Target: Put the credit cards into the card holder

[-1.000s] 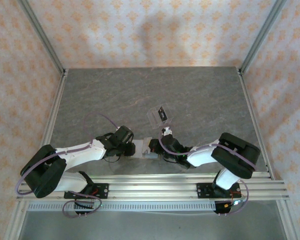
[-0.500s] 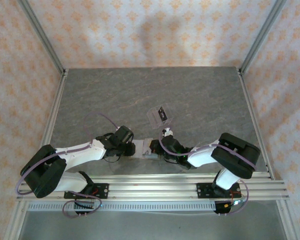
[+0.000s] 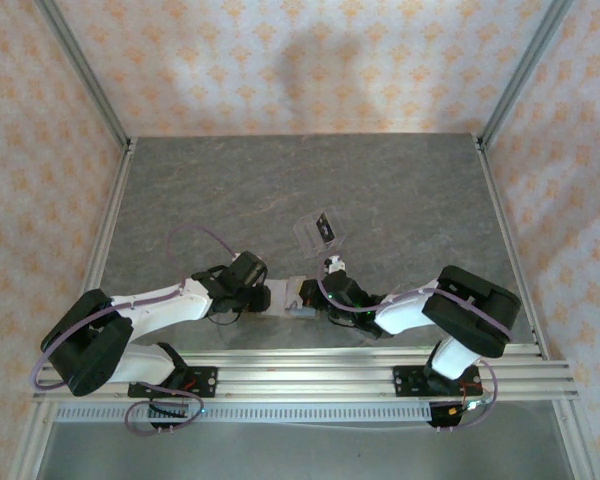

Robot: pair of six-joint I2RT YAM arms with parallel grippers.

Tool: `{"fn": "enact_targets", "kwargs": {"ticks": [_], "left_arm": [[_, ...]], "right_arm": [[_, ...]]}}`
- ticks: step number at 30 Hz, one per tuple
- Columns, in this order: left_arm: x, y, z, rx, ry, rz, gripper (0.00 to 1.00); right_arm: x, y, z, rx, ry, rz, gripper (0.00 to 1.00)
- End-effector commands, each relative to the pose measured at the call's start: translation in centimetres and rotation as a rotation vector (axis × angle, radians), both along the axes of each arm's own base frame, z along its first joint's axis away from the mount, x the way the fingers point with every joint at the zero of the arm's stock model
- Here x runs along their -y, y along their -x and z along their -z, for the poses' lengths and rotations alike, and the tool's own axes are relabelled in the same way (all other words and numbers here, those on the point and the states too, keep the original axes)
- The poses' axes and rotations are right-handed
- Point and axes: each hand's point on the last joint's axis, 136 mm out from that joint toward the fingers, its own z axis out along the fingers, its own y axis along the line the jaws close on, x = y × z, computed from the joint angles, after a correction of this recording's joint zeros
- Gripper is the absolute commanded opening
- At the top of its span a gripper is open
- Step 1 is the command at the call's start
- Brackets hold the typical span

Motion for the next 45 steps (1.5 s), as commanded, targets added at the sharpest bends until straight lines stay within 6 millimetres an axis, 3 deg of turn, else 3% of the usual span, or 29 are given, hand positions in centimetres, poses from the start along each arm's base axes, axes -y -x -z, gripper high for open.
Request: {"fn": "enact_targets", "kwargs": {"ticks": [1,35,45], "left_arm": [[-1.1,0.4,0.7,-0.038,-0.060,-0.014,0.28],[-1.1,0.4,0.9,-0.049,-0.065,-0.016,0.28],[-1.1,0.4,1.0,-0.051,-0.065,-0.018,0.28]], "right_arm": [[0.9,0.3,1.2,0.010,0.071,-0.006,0.00],[0.7,0.2,1.1,0.038,0.138,-0.051,0.00],[-0.4,0.2,1.1,0.043,0.135,-0.091,0.00]]}}
